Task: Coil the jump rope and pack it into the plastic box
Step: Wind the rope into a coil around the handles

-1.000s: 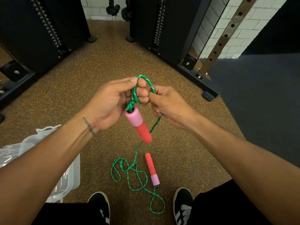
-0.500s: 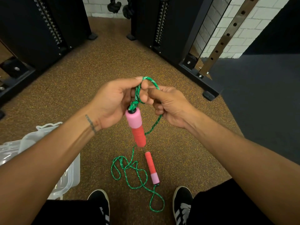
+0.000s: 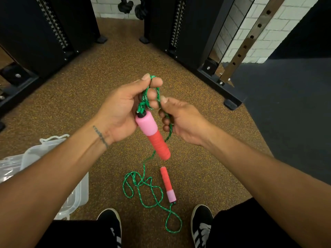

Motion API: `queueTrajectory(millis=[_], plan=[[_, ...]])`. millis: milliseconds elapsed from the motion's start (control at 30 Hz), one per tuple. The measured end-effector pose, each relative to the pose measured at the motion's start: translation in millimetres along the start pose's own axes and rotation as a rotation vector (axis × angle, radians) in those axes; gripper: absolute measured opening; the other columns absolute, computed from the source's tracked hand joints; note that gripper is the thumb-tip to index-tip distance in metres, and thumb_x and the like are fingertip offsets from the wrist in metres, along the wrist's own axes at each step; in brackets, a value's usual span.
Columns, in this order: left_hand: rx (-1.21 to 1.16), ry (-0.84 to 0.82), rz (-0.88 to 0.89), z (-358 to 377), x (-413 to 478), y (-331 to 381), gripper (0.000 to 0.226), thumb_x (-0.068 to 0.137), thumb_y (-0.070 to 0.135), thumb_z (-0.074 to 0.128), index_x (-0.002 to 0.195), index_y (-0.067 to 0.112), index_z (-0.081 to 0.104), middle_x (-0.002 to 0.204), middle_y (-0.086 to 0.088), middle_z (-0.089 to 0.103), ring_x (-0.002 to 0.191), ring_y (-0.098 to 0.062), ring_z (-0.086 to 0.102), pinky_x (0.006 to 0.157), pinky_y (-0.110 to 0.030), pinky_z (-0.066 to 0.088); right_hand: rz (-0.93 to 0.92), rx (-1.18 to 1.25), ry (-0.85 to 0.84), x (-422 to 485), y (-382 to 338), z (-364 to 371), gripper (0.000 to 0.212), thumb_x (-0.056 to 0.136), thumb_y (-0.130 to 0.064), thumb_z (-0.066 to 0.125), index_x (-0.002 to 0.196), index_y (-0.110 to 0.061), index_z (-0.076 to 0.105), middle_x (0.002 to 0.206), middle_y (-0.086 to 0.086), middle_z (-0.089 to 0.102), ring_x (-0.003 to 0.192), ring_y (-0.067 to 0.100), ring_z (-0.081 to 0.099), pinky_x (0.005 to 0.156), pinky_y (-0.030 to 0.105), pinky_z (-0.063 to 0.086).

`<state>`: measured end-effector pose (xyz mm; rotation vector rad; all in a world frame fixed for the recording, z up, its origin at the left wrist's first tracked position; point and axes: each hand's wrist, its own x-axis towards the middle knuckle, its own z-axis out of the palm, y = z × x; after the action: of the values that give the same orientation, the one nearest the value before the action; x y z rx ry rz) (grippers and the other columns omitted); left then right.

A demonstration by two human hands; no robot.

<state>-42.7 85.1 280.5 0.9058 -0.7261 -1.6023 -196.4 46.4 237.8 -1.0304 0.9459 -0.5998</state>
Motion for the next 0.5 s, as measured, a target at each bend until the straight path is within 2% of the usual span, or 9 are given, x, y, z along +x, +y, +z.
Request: queueTrajectory(millis=[67, 133, 233, 333, 400, 467, 500], plan=[[0.005, 0.004, 0.04, 1, 1, -2, 0.028, 0.101, 0.023, 0.045, 0.099, 0.011, 0.07, 0.074, 0.002, 0.074, 0.066, -0.01, 0.069, 0.066, -0.02, 0.056, -0.071, -0.282, 0.014, -4, 3, 6, 0.022, 0.102, -0.03, 0.049, 0.086, -0.018, 0.06, 0.064, -0.003, 0.049, 0.05, 0.007, 0.04, 0.048, 0.025, 0.034], [0.064, 0.073, 0.087, -4, 4, -2, 0.026, 0.101, 0.019, 0.045, 0.106, 0.009, 0.069, 0.088, -0.004, 0.078, 0.079, -0.012, 0.073, 0.075, -0.021, 0.057, -0.176, -0.56, 0.038, -9, 0, 10, 0.025, 0.101, -0.033, 0.052, 0.083, -0.018, 0.061, 0.062, -0.003, 0.053, 0.049, 0.005, 0.043, 0.048, 0.025, 0.035], [0.309, 0.191, 0.15, -17, 9, -5, 0.025, 0.102, 0.021, 0.047, 0.111, 0.01, 0.068, 0.096, -0.006, 0.079, 0.09, -0.016, 0.074, 0.083, -0.026, 0.056, -0.325, -0.849, 0.053, -17, -9, 13, 0.026, 0.098, -0.04, 0.055, 0.084, -0.022, 0.068, 0.062, 0.001, 0.06, 0.053, 0.007, 0.046, 0.053, 0.031, 0.037], [0.522, 0.229, 0.158, -23, 10, -10, 0.027, 0.104, 0.025, 0.045, 0.11, 0.014, 0.069, 0.089, -0.002, 0.079, 0.084, -0.02, 0.073, 0.083, -0.036, 0.053, -0.377, -0.939, 0.003, -24, -18, 11, 0.021, 0.095, -0.04, 0.061, 0.085, -0.024, 0.069, 0.061, -0.009, 0.054, 0.053, 0.003, 0.043, 0.052, 0.02, 0.036], [0.654, 0.186, 0.142, -23, 9, -12, 0.028, 0.104, 0.029, 0.045, 0.11, 0.019, 0.07, 0.081, 0.0, 0.075, 0.073, -0.031, 0.062, 0.075, -0.045, 0.045, -0.393, -0.911, -0.034, -27, -23, 10, 0.019, 0.093, -0.037, 0.064, 0.085, -0.022, 0.07, 0.061, -0.013, 0.052, 0.054, 0.002, 0.043, 0.053, 0.017, 0.036], [0.73, 0.11, 0.112, -21, 8, -13, 0.027, 0.103, 0.032, 0.046, 0.102, 0.024, 0.072, 0.071, 0.002, 0.069, 0.063, -0.027, 0.053, 0.065, -0.044, 0.043, -0.399, -0.854, -0.034, -24, -30, 5, 0.017, 0.092, -0.034, 0.066, 0.085, -0.019, 0.07, 0.064, -0.014, 0.058, 0.058, 0.004, 0.051, 0.06, 0.023, 0.044], [0.741, 0.077, 0.104, -19, 7, -14, 0.028, 0.104, 0.031, 0.046, 0.094, 0.024, 0.072, 0.066, 0.005, 0.067, 0.058, -0.022, 0.054, 0.063, -0.039, 0.046, -0.394, -0.818, -0.028, -22, -33, 2, 0.019, 0.091, -0.036, 0.066, 0.086, -0.019, 0.071, 0.069, -0.011, 0.065, 0.065, 0.012, 0.06, 0.068, 0.03, 0.052]])
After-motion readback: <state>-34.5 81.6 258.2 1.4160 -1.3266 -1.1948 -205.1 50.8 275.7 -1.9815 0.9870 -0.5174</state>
